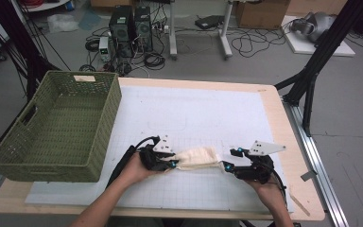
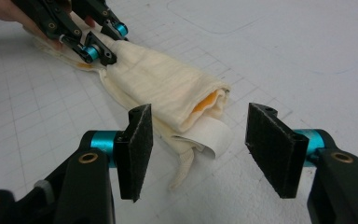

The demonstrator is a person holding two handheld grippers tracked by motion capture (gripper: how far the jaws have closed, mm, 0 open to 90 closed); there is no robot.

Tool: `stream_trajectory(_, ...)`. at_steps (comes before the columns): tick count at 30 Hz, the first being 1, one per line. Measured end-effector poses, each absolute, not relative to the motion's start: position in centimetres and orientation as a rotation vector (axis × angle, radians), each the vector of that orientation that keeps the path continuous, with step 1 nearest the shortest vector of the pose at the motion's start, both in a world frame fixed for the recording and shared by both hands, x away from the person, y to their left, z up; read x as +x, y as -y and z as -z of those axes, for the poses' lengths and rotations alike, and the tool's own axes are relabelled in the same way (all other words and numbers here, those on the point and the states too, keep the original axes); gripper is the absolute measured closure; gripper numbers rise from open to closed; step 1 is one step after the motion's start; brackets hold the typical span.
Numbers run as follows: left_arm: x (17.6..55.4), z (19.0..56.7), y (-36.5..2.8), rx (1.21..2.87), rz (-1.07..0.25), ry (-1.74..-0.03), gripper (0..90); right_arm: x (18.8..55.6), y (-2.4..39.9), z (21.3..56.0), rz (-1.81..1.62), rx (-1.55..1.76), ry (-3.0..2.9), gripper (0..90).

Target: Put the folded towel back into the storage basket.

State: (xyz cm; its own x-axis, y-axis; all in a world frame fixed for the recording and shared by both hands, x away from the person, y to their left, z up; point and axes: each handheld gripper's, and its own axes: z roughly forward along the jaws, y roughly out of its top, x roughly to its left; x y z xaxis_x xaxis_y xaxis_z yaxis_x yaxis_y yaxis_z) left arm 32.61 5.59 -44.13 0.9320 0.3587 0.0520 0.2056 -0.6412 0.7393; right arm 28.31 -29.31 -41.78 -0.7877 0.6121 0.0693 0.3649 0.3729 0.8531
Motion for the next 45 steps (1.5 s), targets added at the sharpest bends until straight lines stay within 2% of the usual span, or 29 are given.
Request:
stream_trajectory(4, 32.8, 44.1, -5.8, 2.276, -0.209, -0.416, 73.9, 28.4, 29.4, 41.8, -1.383, 0.869, -2.374, 41.2)
stream_trajectory(5, 32.9, 44.1, -5.9, 2.271, -0.181, -0.417, 72.0, 28.4, 29.4, 41.8, -1.381, 0.872, -2.372, 41.2)
stream_trajectory(7, 33.3, 44.0, -6.2, 2.268, -0.104, -0.433, 61.9, 28.4, 29.6, 41.8, -1.386, 0.876, -2.368, 41.2)
stream_trajectory(11, 33.2, 44.0, -6.1, 2.271, -0.052, -0.431, 50.3, 28.5, 29.7, 41.9, -1.387, 0.881, -2.367, 41.1)
stream_trajectory(15, 33.2, 43.5, -5.5, 2.347, -0.086, -0.381, 48.4, 28.5, 29.6, 41.9, -1.384, 0.874, -2.371, 41.1)
stream_trajectory(22, 32.8, 43.5, -5.1, 2.374, -0.178, -0.351, 55.9, 28.4, 29.8, 41.7, -1.397, 0.891, -2.358, 41.2)
stream_trajectory(25, 32.7, 43.5, -5.1, 2.377, -0.225, -0.344, 66.3, 28.3, 29.7, 41.7, -1.393, 0.878, -2.357, 41.1)
stream_trajectory(33, 32.5, 43.8, -5.1, 2.355, -0.295, -0.332, 79.1, 28.3, 29.7, 41.7, -1.392, 0.883, -2.355, 41.1)
stream_trajectory(45, 31.8, 43.1, -5.2, 2.342, -0.36, -0.369, 82.4, 28.5, 30.2, 41.6, -1.418, 0.901, -2.321, 40.7)
